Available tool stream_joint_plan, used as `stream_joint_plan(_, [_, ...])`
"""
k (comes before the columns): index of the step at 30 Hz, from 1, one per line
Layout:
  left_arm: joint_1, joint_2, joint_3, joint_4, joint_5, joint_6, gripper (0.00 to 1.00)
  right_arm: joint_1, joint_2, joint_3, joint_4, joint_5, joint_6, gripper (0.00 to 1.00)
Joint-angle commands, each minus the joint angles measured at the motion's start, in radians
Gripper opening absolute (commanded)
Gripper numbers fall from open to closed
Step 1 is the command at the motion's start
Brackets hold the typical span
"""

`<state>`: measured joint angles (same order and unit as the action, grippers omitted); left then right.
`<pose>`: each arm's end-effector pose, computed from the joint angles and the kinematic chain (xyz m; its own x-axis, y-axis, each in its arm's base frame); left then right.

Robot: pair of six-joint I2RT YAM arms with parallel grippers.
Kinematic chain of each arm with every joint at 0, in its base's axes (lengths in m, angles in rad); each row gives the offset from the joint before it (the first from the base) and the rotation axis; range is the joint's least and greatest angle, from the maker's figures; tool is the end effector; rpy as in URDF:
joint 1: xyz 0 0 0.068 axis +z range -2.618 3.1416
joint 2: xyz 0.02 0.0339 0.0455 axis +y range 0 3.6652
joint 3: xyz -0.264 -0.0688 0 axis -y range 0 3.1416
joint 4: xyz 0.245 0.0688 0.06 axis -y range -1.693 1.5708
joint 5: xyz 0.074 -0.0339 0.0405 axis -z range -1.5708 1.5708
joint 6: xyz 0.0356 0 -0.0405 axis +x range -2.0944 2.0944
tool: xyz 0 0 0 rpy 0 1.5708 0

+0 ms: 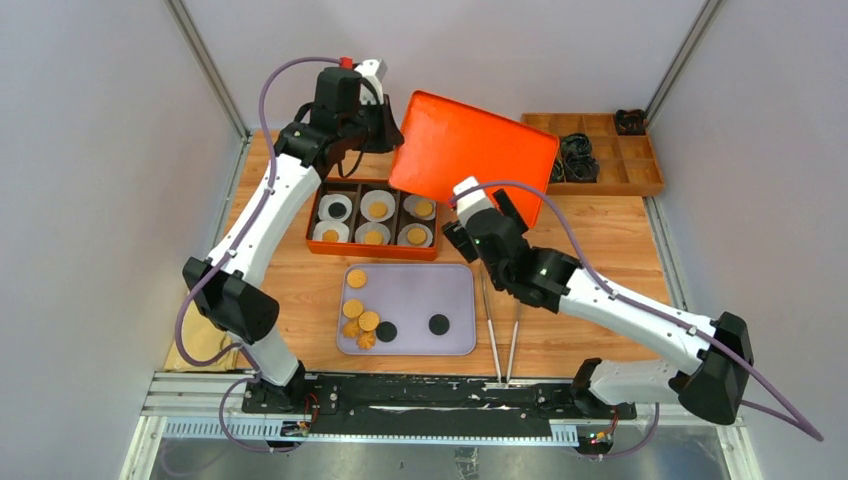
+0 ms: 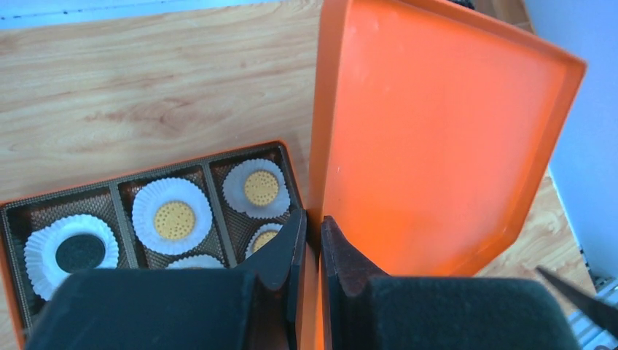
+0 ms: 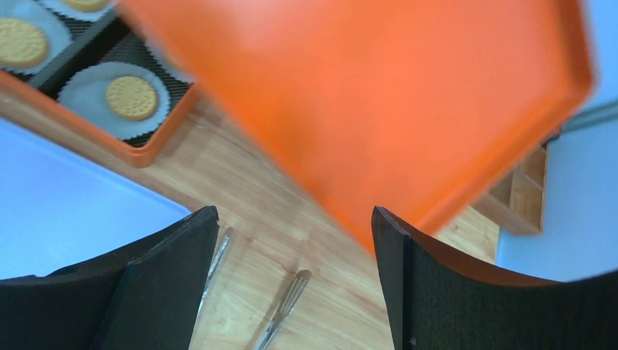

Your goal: Pack the cookies

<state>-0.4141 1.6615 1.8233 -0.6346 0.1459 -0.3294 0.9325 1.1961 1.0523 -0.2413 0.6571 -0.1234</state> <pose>0.3397 -0.1549 0.4254 -0.5616 -0.1028 -0.8210 0.3540 0.8670 -0.3506 0.1778 0.2032 0.3451 -0.1854 -0.4134 -0.8915 -0.3239 0.8822 -0.3418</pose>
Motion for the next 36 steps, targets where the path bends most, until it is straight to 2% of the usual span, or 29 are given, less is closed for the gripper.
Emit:
stream_joint_plan(1, [0.004,0.052,0.150,-0.107,0.028,-0.039,0.05,0.101,0.025,-0.050,0.172,0.096,-0.130,0.82])
stream_joint_plan(6, [0.005,0.076,0.220,-0.204,0.041,-0.039,0.05,0.133,0.124,-0.060,0.318,0.259,-0.227,0.82])
stream_joint_plan(13, [0.005,0.006,0.147,-0.228,0.065,-0.040,0.05,0.137,0.336,-0.038,0.604,0.451,-0.451,0.79])
stream_joint_plan(15, [0.005,-0.023,0.125,-0.228,0.059,-0.040,0.05,0.131,0.399,-0.025,0.683,0.494,-0.499,0.70])
stream_joint_plan(19, [0.005,-0.069,0.089,-0.228,0.046,-0.033,0.06,0.132,0.479,-0.012,0.826,0.572,-0.580,0.34])
stream_joint_plan(23, [0.005,-0.086,0.071,-0.227,0.032,-0.018,0.07,0.141,0.478,-0.018,0.922,0.619,-0.642,0.08])
stream_joint_plan(26, [0.005,-0.083,0.069,-0.225,0.020,0.001,0.12,0.144,0.439,-0.004,0.853,0.608,-0.648,0.03])
stream_joint_plan(30, [0.005,-0.089,0.074,-0.208,-0.051,0.038,0.30,0.139,0.343,0.129,0.311,0.473,-0.286,0.00])
stream_joint_plan(31, [0.005,-0.098,0.065,-0.192,-0.079,0.044,0.35,0.138,0.316,0.139,0.236,0.447,-0.226,0.00])
stream_joint_plan(33, [0.005,-0.131,0.035,-0.142,-0.131,0.054,0.46,0.132,0.256,0.121,0.187,0.408,-0.179,0.00])
stream_joint_plan(36, [0.006,-0.205,-0.037,-0.026,-0.193,0.051,0.69,0.107,0.171,0.099,0.140,0.339,-0.120,0.00])
